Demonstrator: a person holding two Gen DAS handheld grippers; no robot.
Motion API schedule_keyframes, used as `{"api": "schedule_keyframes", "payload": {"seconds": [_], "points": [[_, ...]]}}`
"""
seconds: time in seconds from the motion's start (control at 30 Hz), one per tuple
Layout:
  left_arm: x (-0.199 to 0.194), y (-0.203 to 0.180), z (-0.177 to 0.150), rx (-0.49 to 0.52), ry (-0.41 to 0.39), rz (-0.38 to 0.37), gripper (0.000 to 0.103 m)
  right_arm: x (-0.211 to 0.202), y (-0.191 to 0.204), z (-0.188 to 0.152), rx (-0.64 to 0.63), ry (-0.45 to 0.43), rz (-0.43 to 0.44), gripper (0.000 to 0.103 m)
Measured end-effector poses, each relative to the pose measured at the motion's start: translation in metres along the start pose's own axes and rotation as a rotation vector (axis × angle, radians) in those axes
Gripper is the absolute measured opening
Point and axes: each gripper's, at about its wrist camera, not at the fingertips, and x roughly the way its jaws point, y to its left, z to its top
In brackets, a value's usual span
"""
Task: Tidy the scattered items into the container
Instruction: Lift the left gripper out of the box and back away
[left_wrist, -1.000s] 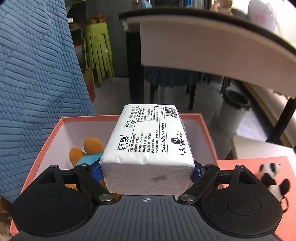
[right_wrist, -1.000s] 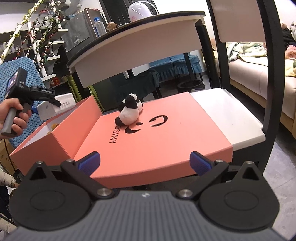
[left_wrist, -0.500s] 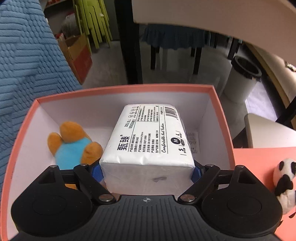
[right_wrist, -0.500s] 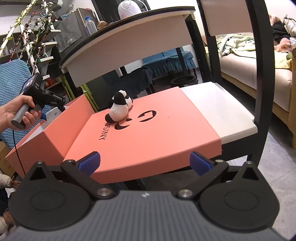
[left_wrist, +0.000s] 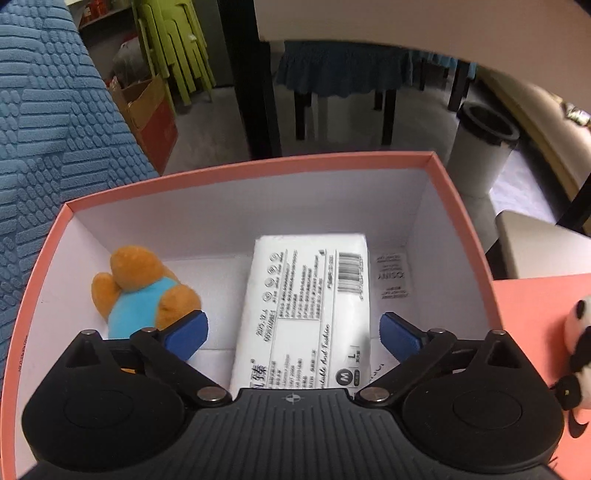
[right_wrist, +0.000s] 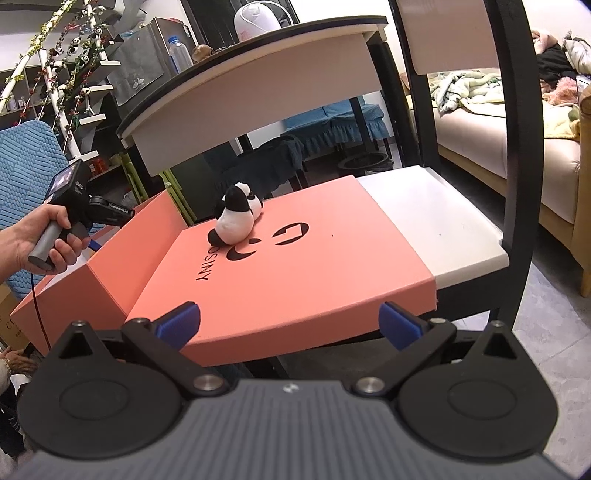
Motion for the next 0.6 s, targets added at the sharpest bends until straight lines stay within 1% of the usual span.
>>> {"api": "schedule_keyframes", "payload": {"seconds": [0.13, 0.33, 0.5, 0.6], "points": [[-0.023, 0.001, -0.007, -0.001, -0.086, -0.005, 0.101, -0.003, 0.005, 0.001, -0.013, -0.009, 0.004, 0.103], [-0.072, -0.005, -0.034, 0.008, -0.26, 0.004, 0.102, -0.007, 0.013, 0.004, -0.032, -0.023, 0.012, 0.103], [-0.106, -0.012, -0.057, 0.018, -0.348, -0.032, 0.102, -0.011, 0.022, 0.01, -0.053, -0.037, 0.021, 0.103], [-0.126, -0.012, -0.068, 0.005, -0.393, -0.058, 0.102, -0.014, 0.028, 0.014, -0.068, -0.05, 0.029, 0.103]]}}
